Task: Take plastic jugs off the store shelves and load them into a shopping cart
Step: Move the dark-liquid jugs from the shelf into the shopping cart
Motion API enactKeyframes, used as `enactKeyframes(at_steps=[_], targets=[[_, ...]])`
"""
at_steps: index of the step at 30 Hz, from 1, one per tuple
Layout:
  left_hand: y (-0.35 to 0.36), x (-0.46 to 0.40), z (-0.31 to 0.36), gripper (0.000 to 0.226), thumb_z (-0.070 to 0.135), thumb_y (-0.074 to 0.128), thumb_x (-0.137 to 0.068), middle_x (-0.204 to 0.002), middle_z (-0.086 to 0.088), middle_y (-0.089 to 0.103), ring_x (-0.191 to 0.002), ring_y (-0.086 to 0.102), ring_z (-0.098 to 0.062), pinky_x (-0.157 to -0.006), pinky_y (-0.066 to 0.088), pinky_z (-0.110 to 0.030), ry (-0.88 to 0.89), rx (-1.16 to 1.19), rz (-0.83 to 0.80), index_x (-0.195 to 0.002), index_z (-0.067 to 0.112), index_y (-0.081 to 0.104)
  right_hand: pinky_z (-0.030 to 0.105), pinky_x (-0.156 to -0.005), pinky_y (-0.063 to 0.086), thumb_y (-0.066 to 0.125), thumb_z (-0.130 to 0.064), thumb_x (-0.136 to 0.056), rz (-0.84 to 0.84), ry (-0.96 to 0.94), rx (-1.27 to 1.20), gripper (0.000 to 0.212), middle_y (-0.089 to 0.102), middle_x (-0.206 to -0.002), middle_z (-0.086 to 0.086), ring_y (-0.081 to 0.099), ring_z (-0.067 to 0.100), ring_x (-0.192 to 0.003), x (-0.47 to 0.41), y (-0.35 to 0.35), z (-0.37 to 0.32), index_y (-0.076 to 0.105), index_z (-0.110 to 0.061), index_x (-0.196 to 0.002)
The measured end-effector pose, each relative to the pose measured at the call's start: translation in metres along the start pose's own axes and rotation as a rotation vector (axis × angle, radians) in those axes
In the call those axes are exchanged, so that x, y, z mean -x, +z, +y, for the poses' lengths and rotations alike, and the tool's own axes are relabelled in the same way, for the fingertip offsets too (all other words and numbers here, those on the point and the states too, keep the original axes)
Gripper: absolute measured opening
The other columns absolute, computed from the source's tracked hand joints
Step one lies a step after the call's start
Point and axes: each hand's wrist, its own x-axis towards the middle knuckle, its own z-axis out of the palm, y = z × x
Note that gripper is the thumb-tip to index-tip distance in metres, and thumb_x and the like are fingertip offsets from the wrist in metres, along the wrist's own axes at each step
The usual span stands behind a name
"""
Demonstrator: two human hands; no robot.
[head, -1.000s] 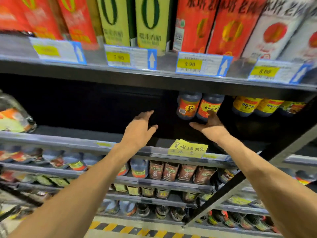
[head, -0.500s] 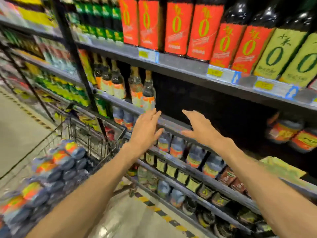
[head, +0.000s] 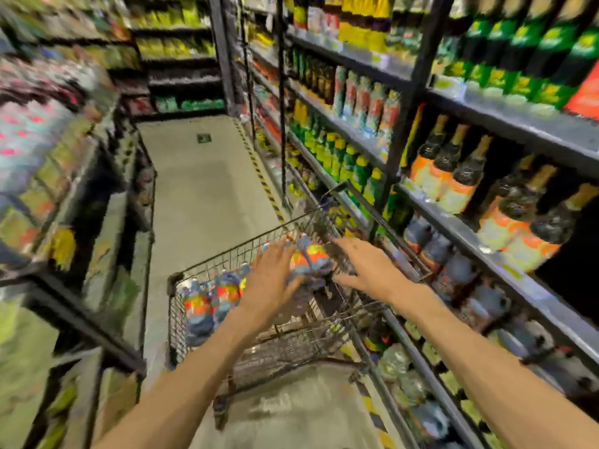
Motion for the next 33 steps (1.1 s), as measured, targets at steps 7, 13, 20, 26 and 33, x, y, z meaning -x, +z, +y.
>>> enactKeyframes(at_steps=[7,13,20,26,33], targets=[[0.009,0.013,-0.079,0.070,0.049,0.056,-0.097,-0.157,-0.014,0.039,-0.144,0.039,-0.034,-0.118,0.032,-0.048,-0.234,-0.066,-0.036,-0.154,0.012,0.039,0.045,-0.108,0.043,0.073,-0.048,-0.089,-0.111,-0.194,-0.036,0.085,0.045,-0.153,0.008,0.043,0.031,-0.142,-0.110,0.056,-0.044,0.032,-0.016,-0.157],[0.053,-0.037,-0.122,0.072,0.049,0.049,-0.102,-0.168,-0.008,0.020,-0.155,0.018,-0.026,-0.128,0.011,-0.046,-0.313,-0.111,-0.176,-0.160,0.019,0.021,0.042,-0.110,0.039,0.066,-0.052,-0.092,-0.194,-0.234,0.042,0.089,0.041,-0.155,0.008,0.043,0.029,-0.140,-0.193,0.104,-0.030,0.023,-0.015,-0.160],[0.133,-0.120,-0.157,0.085,0.060,0.044,-0.099,-0.171,-0.010,0.009,-0.157,0.013,-0.030,-0.127,0.011,-0.049,-0.431,-0.123,-0.417,-0.163,0.016,0.009,0.048,-0.115,0.034,0.072,-0.043,-0.087,-0.348,-0.161,0.015,0.084,0.037,-0.158,0.006,0.037,0.029,-0.146,-0.262,0.150,0.021,0.029,-0.019,-0.156],[0.219,-0.171,-0.180,0.095,0.066,0.056,-0.089,-0.159,-0.012,0.037,-0.141,0.043,-0.032,-0.109,0.042,-0.044,-0.679,0.163,-0.479,-0.158,0.012,0.020,0.048,-0.117,0.032,0.073,-0.044,-0.087,-0.475,-0.129,0.029,0.087,0.038,-0.158,0.003,0.036,0.027,-0.146,-0.298,0.191,0.062,0.026,-0.026,-0.157],[0.331,-0.181,-0.201,0.140,0.089,0.073,-0.047,-0.137,-0.021,0.056,-0.125,0.057,-0.038,-0.100,0.051,-0.047,-1.185,0.624,-0.323,-0.147,0.000,0.033,0.048,-0.114,0.033,0.070,-0.048,-0.088,-0.560,0.005,-0.005,0.084,0.043,-0.152,0.005,0.039,0.029,-0.143,-0.316,0.216,0.083,0.028,-0.024,-0.157]])
